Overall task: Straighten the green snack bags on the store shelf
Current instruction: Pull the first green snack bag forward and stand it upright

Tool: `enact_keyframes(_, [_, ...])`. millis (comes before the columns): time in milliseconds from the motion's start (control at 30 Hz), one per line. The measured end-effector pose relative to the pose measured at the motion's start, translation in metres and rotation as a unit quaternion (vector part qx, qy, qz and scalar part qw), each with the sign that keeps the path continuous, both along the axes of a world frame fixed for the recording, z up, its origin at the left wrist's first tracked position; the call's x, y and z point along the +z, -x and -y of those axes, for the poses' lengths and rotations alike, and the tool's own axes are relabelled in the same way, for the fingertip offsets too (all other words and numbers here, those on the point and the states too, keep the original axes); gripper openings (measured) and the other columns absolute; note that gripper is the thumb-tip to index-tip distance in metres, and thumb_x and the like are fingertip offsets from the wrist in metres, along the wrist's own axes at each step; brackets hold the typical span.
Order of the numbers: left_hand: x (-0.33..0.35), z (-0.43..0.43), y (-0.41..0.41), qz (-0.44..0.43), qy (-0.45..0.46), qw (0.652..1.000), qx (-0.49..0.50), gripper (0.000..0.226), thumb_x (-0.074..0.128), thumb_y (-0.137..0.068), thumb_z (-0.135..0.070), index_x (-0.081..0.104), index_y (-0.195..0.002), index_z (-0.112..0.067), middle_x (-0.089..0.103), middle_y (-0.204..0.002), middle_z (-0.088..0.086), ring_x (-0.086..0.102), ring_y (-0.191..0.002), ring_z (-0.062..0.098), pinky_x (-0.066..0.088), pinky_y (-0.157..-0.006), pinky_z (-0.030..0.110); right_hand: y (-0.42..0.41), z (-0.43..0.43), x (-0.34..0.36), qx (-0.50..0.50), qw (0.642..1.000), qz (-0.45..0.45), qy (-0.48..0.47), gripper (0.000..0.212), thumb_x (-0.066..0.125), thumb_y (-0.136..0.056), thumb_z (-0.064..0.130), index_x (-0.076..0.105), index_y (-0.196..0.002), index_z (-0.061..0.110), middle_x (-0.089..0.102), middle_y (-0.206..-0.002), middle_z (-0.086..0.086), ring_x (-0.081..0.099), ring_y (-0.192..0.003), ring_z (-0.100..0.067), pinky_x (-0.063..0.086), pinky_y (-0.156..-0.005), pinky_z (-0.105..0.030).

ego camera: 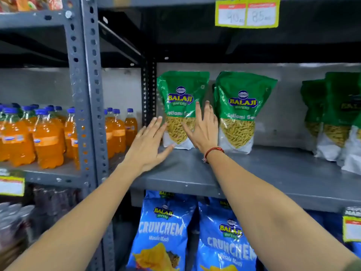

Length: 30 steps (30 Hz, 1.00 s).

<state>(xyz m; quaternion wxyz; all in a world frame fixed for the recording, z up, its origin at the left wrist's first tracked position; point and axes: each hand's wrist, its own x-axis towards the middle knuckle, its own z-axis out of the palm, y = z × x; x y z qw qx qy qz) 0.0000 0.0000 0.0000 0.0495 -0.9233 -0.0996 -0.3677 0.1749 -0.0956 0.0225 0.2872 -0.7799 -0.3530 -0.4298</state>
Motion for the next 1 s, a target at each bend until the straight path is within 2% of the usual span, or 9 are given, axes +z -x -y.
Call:
enact_keyframes(133, [-0.019, -0.011, 0.018, -0.113, 0.084, 0.990, 0.000, 0.095, 0.019, -0.076, -0.074, 0.019, -0.150, -0.013, 0.004, -0.160, 0.005, 0.002, -0.146, 0.015, 0.007, -0.117, 0.035, 0.003, -0.024, -0.008, 0.013, 0.993, -0.112, 0.027, 0.083, 0.051, -0.091, 0.053, 0.012, -0.153, 0.013, 0.009, -0.158, -0.026, 0.014, -0.146, -0.038, 0.025, -0.113, -0.052])
enact_keyframes(233, [-0.034, -0.016, 0.031, -0.170, 0.121, 0.978, 0.014, 0.089, 0.022, -0.077, -0.072, 0.029, -0.147, -0.018, 0.018, -0.158, 0.002, 0.018, -0.143, 0.016, 0.021, -0.115, 0.038, 0.006, -0.040, -0.014, 0.015, 0.984, -0.179, 0.012, 0.095, 0.057, -0.085, 0.058, 0.004, -0.154, 0.018, 0.003, -0.158, -0.025, 0.011, -0.145, -0.042, 0.023, -0.112, -0.058])
enact_keyframes(333, [-0.039, -0.012, 0.038, -0.147, 0.082, 0.985, 0.043, 0.085, 0.015, -0.078, -0.073, 0.047, -0.138, -0.021, 0.046, -0.146, 0.000, 0.043, -0.131, 0.021, 0.039, -0.101, 0.039, 0.005, -0.054, -0.012, 0.026, 0.969, -0.245, -0.023, 0.109, 0.066, -0.076, 0.063, 0.001, -0.154, 0.020, 0.004, -0.158, -0.025, 0.015, -0.142, -0.045, 0.028, -0.108, -0.063])
enact_keyframes(400, [-0.040, -0.008, 0.039, -0.132, 0.057, 0.988, 0.053, 0.090, 0.007, -0.075, -0.074, 0.051, -0.134, -0.022, 0.051, -0.142, -0.002, 0.048, -0.126, 0.022, 0.044, -0.095, 0.040, 0.006, -0.063, -0.012, 0.028, 0.959, -0.278, -0.051, 0.115, 0.071, -0.072, 0.061, 0.000, -0.154, 0.020, 0.005, -0.157, -0.025, 0.021, -0.140, -0.046, 0.032, -0.106, -0.062])
enact_keyframes(467, [-0.039, -0.007, 0.038, -0.129, 0.053, 0.988, 0.059, 0.082, 0.012, -0.080, -0.070, 0.051, -0.134, -0.023, 0.050, -0.142, -0.002, 0.049, -0.125, 0.022, 0.045, -0.093, 0.040, 0.007, -0.071, -0.010, 0.025, 0.951, -0.302, -0.069, 0.118, 0.074, -0.071, 0.056, -0.002, -0.154, 0.020, 0.006, -0.156, -0.026, 0.024, -0.138, -0.046, 0.032, -0.106, -0.061])
enact_keyframes(600, [-0.040, -0.010, 0.038, -0.128, 0.047, 0.989, 0.057, 0.070, 0.019, -0.087, -0.065, 0.050, -0.135, -0.024, 0.048, -0.144, -0.003, 0.047, -0.128, 0.019, 0.044, -0.093, 0.037, 0.007, -0.081, -0.009, 0.011, 0.942, -0.322, -0.095, 0.123, 0.078, -0.069, 0.052, -0.006, -0.153, 0.021, 0.006, -0.156, -0.027, 0.023, -0.139, -0.046, 0.029, -0.108, -0.063])
enact_keyframes(700, [-0.041, -0.011, 0.036, -0.120, 0.045, 0.990, 0.057, 0.074, 0.016, -0.083, -0.065, 0.051, -0.134, -0.024, 0.049, -0.143, -0.004, 0.048, -0.127, 0.020, 0.045, -0.091, 0.037, 0.008, -0.086, -0.007, 0.008, 0.938, -0.327, -0.118, 0.123, 0.080, -0.067, 0.050, -0.004, -0.153, 0.021, 0.010, -0.154, -0.026, 0.024, -0.137, -0.045, 0.030, -0.106, -0.064])
enact_keyframes(833, [-0.042, -0.010, 0.037, -0.098, 0.043, 0.993, 0.049, 0.083, 0.008, -0.077, -0.070, 0.053, -0.132, -0.026, 0.052, -0.141, -0.004, 0.051, -0.124, 0.020, 0.048, -0.088, 0.038, 0.011, -0.084, -0.007, 0.010, 0.940, -0.306, -0.150, 0.116, 0.078, -0.065, 0.049, 0.009, -0.151, 0.016, 0.025, -0.143, -0.021, 0.034, -0.124, -0.040, 0.040, -0.100, -0.056])
enact_keyframes(1000, [-0.043, -0.009, 0.036, -0.080, 0.039, 0.995, 0.052, 0.085, 0.008, -0.076, -0.070, 0.055, -0.130, -0.026, 0.053, -0.140, -0.005, 0.053, -0.121, 0.021, 0.048, -0.086, 0.037, 0.020, -0.078, -0.006, 0.012, 0.943, -0.296, -0.151, 0.112, 0.078, -0.066, 0.049, 0.012, -0.150, 0.014, 0.029, -0.137, -0.019, 0.035, -0.121, -0.038, 0.042, -0.096, -0.053])
